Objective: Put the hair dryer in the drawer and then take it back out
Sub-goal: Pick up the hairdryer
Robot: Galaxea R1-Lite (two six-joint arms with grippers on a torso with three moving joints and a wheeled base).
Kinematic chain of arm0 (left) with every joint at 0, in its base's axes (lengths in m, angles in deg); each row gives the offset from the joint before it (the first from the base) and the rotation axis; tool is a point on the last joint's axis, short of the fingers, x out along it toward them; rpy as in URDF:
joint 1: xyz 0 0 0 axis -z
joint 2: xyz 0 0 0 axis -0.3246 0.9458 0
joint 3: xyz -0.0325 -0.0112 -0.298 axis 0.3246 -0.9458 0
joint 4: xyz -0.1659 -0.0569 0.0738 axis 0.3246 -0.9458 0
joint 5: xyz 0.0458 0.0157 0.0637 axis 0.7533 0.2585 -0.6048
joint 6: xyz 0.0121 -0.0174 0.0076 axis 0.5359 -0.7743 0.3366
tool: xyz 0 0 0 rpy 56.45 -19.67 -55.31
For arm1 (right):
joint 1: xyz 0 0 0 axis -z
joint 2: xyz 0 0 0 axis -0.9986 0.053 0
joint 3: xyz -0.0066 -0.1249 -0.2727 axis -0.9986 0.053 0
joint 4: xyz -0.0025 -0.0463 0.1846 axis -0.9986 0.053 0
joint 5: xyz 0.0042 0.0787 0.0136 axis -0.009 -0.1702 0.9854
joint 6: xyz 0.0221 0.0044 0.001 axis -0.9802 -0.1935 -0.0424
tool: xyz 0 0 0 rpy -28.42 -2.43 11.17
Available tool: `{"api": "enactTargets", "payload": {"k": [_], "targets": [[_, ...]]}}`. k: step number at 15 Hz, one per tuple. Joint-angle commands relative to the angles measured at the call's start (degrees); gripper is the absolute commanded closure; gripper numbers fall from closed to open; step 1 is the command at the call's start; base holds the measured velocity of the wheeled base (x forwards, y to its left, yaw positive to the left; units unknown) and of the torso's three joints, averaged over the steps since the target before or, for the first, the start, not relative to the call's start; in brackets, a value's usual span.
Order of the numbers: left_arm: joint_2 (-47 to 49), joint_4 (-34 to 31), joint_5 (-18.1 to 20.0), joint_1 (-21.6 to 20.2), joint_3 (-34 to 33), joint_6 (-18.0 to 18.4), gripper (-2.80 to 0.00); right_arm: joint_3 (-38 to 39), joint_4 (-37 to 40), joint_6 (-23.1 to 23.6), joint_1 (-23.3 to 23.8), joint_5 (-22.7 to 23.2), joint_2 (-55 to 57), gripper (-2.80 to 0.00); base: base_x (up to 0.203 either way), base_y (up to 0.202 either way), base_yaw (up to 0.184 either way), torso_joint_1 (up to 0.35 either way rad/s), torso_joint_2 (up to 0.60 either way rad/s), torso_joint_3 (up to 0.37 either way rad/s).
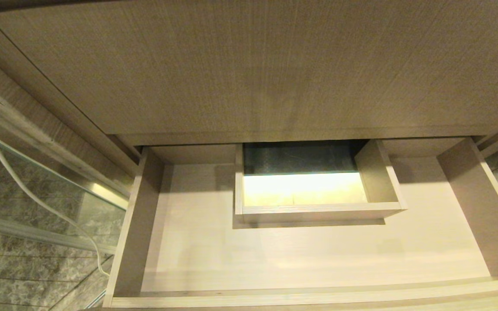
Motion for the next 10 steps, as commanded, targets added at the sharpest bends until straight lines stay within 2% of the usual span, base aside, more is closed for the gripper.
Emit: {"api": "enactTargets", "payload": {"k": [1, 6, 10], "targets": [[0.0, 0.0, 0.0, 0.0, 0.0, 0.0, 0.00, 0.1, 0.0, 0.0, 0.0, 0.0, 0.0, 0.00, 0.000, 0.000, 0.000, 0.000, 0.00, 0.000], [0.0, 0.0, 0.0, 0.0, -0.1, 0.0, 0.00, 0.1, 0.0, -0.1, 0.0, -0.1, 0.0, 0.00, 0.000, 0.000, 0.000, 0.002, -0.01, -0.004], [0.0, 0.0, 0.0, 0.0, -0.1, 0.0, 0.00, 0.1, 0.0, -0.1, 0.0, -0.1, 0.0, 0.00, 0.000, 0.000, 0.000, 0.135, -0.34, -0.185]]}}
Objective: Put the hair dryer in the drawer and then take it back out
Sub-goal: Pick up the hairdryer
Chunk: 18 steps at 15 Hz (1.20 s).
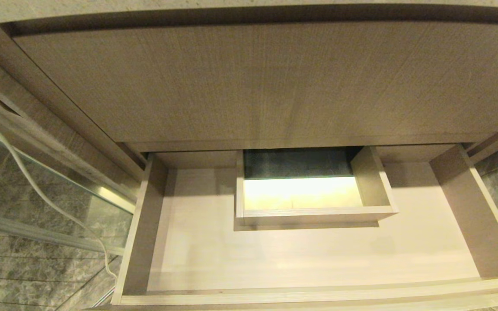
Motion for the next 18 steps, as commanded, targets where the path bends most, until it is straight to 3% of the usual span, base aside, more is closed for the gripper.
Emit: {"api": "enactTargets", "payload": {"k": [1, 18], "targets": [[0.0, 0.0, 0.0, 0.0, -0.1, 0.0, 0.00, 0.1, -0.1, 0.1, 0.0, 0.0, 0.0, 0.00, 0.000, 0.000, 0.000, 0.022, -0.44, -0.240], [0.0, 0.0, 0.0, 0.0, 0.0, 0.0, 0.00, 0.1, -0.1, 0.1, 0.0, 0.0, 0.0, 0.00, 0.000, 0.000, 0.000, 0.258, -0.50, -0.261]]}}
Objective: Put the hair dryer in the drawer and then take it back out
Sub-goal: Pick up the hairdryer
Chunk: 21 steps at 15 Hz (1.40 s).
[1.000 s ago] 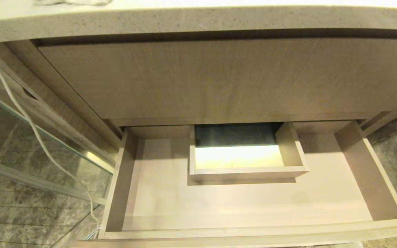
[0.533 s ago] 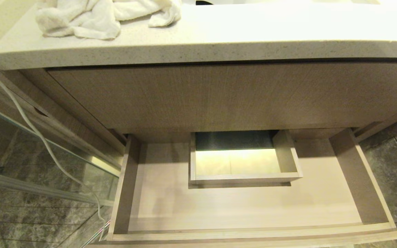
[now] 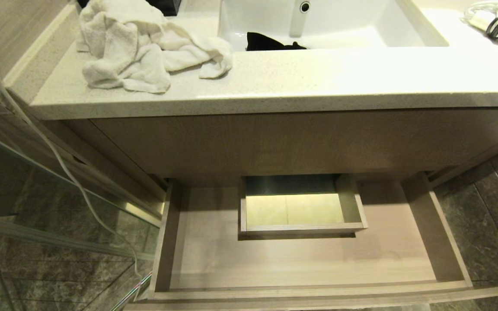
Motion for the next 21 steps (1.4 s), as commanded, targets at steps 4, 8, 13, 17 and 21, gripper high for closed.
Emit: {"api": "enactTargets", "payload": {"k": [4, 8, 13, 17, 21], "targets": [[0.0, 0.0, 0.0, 0.0, -0.1, 0.0, 0.00, 0.1, 0.0, 0.0, 0.0, 0.0, 0.0, 0.00, 0.000, 0.000, 0.000, 0.275, -0.57, -0.292], [0.0, 0.0, 0.0, 0.0, -0.1, 0.0, 0.00, 0.1, 0.0, 0.0, 0.0, 0.1, 0.0, 0.00, 0.000, 0.000, 0.000, 0.306, -0.61, -0.312], [0.0, 0.0, 0.0, 0.0, -0.1, 0.0, 0.00, 0.1, 0.1, 0.2, 0.0, 0.3, 0.0, 0.00, 0.000, 0.000, 0.000, 0.181, -0.36, -0.183], [0.0, 0.0, 0.0, 0.0, -0.1, 0.0, 0.00, 0.1, 0.0, 0.1, 0.0, 0.3, 0.0, 0.00, 0.000, 0.000, 0.000, 0.005, -0.01, -0.005], [0.0, 0.0, 0.0, 0.0, -0.1, 0.0, 0.00, 0.1, 0.1, 0.0, 0.0, 0.3, 0.0, 0.00, 0.000, 0.000, 0.000, 0.000, 0.00, 0.000]]}}
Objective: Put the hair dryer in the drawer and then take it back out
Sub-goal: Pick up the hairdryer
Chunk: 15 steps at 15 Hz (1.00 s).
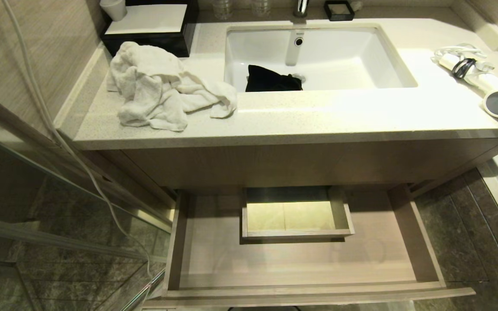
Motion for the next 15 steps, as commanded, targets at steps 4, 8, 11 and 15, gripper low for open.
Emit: {"api": "enactTargets", "payload": {"k": [4, 8, 11, 15], "targets": [[0.0, 0.0, 0.0, 0.0, -0.1, 0.0, 0.00, 0.1, 0.0, 0.0, 0.0, -0.1, 0.0, 0.00, 0.000, 0.000, 0.000, 0.000, 0.00, 0.000], [0.0, 0.0, 0.0, 0.0, -0.1, 0.0, 0.00, 0.1, 0.0, 0.1, 0.0, 0.2, 0.0, 0.00, 0.000, 0.000, 0.000, 0.000, 0.00, 0.000], [0.0, 0.0, 0.0, 0.0, 0.0, 0.0, 0.00, 0.1, 0.0, 0.1, 0.0, 0.2, 0.0, 0.00, 0.000, 0.000, 0.000, 0.000, 0.00, 0.000], [0.0, 0.0, 0.0, 0.0, -0.1, 0.0, 0.00, 0.1, 0.1, 0.4, 0.0, 0.4, 0.0, 0.00, 0.000, 0.000, 0.000, 0.000, 0.00, 0.000]]}}
